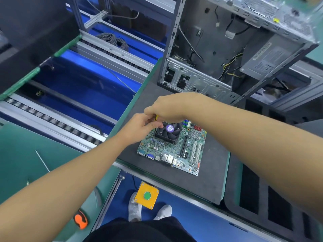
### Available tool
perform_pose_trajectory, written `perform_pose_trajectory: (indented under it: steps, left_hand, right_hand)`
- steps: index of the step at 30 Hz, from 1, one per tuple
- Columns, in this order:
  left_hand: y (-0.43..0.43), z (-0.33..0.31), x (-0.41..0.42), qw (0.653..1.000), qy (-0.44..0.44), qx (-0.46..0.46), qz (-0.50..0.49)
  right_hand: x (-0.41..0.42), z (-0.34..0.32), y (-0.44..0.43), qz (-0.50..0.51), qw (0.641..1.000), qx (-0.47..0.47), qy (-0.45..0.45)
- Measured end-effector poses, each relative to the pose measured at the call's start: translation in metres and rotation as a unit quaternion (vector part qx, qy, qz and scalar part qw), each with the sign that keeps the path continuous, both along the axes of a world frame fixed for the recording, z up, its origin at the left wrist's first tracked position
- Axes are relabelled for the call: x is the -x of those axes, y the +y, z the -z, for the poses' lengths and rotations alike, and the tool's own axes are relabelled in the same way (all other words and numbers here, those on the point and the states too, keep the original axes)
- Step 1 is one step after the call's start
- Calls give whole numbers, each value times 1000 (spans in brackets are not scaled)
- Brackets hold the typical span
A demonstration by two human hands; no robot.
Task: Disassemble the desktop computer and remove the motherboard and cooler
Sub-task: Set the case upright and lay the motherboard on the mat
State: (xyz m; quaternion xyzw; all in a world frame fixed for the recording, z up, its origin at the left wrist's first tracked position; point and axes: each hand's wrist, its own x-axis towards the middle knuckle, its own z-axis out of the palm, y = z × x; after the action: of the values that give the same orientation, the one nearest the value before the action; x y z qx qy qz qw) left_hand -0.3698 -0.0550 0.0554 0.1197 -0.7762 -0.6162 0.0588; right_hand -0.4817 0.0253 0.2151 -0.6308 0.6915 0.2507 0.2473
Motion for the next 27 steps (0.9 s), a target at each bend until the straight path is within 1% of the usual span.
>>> perform_pose_trajectory:
  steps: [2, 4, 5, 6, 8, 10, 11, 12, 14, 16, 18, 20, 21, 23, 25, 27]
  left_hand:
    - [11, 4, -3, 997, 30, 7, -69]
    - [20, 6, -3, 991, 64, 30, -112]
    - [22, 6, -2, 988, 76, 46, -127]
    - [23, 6, -1, 984, 83, 68, -139]
    - [26, 5, 0, 978, 95, 113, -149]
    - [27, 6, 2, 977, 94, 110, -154]
    - [25, 6, 1, 980, 84, 95, -151]
    - [20, 7, 0, 985, 67, 78, -138]
    - [8, 5, -1, 997, 15, 36, -71]
    - [-2, 0, -1, 1000, -19, 0, 21]
    - [-5, -4, -2, 996, -24, -21, 79]
    - [-5, -4, -3, 996, -24, -1, 81]
    - [-3, -4, -4, 997, -23, 18, 68]
    - [2, -3, -4, 999, -11, 43, 32]
    - [8, -5, -2, 998, 1, 63, 4]
    - [11, -5, 0, 997, -16, 69, -23]
  right_hand:
    - [-5, 0, 0, 28, 999, 15, 26]
    - [-6, 1, 1, 125, 990, 42, 41]
    - [-9, 0, 2, 149, 986, 46, 53]
    - [-13, -1, 2, 145, 987, 41, 62]
    - [-20, 2, 1, 78, 992, 9, 95]
    - [-26, 1, 2, 33, 993, 6, 116]
    - [-26, 0, 1, 21, 993, 7, 120]
    - [-25, 1, 1, 39, 993, 21, 109]
    - [-20, 3, 2, 71, 995, 42, 62]
    - [-15, 1, 3, 34, 999, 27, 18]
    - [-7, -4, 0, -9, 1000, -4, -2]
    - [-1, -6, 0, -18, 1000, -17, -6]
    - [0, -6, 1, -3, 1000, -15, -10]
    - [-1, -4, 4, 68, 998, 5, -12]
    - [-8, -4, 4, 130, 991, 14, 20]
    - [-17, -3, 1, 120, 991, -6, 57]
